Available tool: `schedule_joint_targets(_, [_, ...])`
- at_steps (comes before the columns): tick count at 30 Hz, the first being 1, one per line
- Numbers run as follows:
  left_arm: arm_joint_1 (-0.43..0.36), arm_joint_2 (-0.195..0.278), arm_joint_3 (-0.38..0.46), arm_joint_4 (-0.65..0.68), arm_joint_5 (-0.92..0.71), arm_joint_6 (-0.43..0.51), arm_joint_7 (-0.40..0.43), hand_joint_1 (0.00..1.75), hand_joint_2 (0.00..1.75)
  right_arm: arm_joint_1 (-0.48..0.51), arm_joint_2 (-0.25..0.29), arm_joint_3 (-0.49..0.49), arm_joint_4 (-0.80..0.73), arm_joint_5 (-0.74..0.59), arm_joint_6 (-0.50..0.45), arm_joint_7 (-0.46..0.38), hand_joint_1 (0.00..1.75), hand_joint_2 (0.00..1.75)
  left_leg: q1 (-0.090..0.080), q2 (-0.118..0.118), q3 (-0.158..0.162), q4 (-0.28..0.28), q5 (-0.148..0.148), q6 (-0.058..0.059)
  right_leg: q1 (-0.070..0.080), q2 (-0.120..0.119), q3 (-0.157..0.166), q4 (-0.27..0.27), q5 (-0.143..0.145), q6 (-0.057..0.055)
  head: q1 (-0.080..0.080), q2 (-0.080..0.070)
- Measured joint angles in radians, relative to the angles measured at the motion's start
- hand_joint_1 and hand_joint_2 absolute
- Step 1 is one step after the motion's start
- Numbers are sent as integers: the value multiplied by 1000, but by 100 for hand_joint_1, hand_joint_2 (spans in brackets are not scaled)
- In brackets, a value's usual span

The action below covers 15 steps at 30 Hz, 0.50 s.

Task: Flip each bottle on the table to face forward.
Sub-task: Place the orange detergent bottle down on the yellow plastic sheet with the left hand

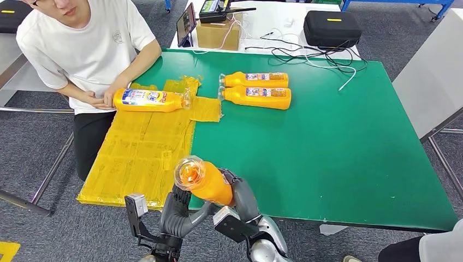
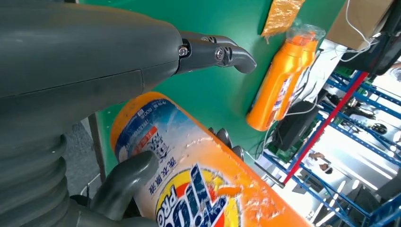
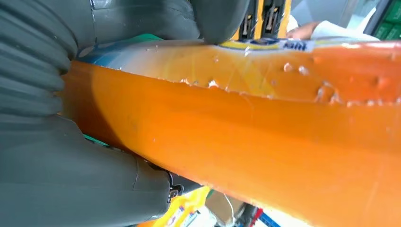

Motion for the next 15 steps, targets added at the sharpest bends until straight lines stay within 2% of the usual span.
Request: schedule_joint_targets(15, [13,7,0,-12,19,10,16,0,175,-38,31,107,109,97,27,53,175,175,0,0,0,0,0,0,0,0,-1,0,0,0,0,0])
